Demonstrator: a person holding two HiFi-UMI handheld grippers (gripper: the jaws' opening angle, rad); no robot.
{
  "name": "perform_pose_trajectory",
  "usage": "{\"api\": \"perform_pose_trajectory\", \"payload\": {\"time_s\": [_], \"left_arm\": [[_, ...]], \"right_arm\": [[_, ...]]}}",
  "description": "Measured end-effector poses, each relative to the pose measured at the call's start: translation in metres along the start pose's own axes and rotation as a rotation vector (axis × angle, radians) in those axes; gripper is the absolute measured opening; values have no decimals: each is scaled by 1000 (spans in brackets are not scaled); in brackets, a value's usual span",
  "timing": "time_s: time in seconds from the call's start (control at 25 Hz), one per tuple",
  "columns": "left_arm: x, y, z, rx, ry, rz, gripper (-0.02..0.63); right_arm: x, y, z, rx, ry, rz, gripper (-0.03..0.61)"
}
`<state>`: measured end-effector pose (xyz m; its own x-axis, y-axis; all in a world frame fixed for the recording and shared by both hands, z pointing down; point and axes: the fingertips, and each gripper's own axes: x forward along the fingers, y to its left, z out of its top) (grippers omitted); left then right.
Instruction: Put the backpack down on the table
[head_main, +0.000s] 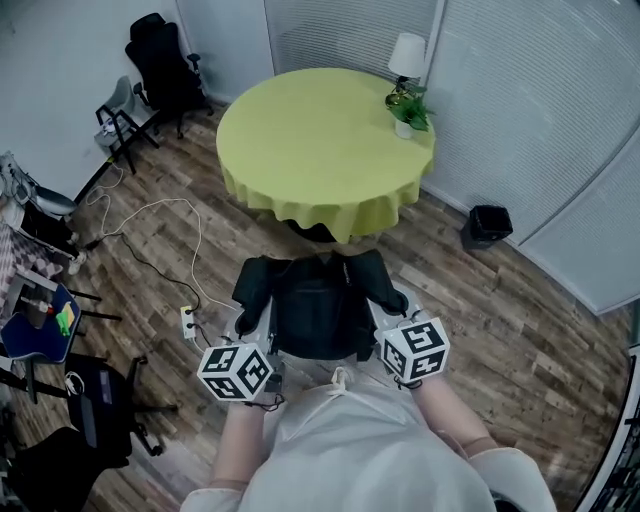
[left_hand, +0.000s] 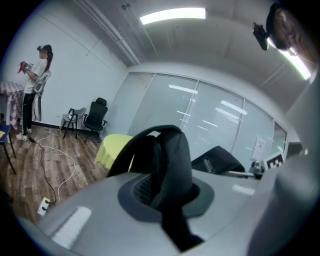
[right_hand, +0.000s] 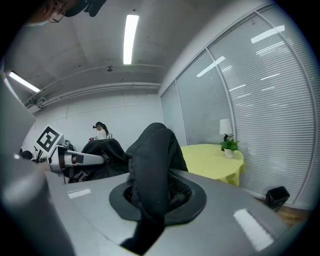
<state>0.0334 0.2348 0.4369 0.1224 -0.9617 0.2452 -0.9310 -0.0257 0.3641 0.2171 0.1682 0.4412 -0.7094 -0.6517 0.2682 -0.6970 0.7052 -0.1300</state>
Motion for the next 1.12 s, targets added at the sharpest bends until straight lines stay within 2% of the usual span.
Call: {"api": "perform_pose_trajectory", "payload": {"time_s": [0.2, 0.48, 0.8, 1.12], "left_arm": [[64, -8, 10, 9, 11, -16, 35], [132, 1, 28, 26, 43, -66, 35], [213, 58, 74, 47, 74, -161, 35], [298, 137, 162, 78, 110, -254, 35]], "right_arm": [[33, -52, 15, -6, -1, -13, 40], [79, -94, 28, 22, 2, -52, 40], [170, -107, 56, 41, -10, -133, 40], [289, -111, 119, 101, -45, -221, 41]]}}
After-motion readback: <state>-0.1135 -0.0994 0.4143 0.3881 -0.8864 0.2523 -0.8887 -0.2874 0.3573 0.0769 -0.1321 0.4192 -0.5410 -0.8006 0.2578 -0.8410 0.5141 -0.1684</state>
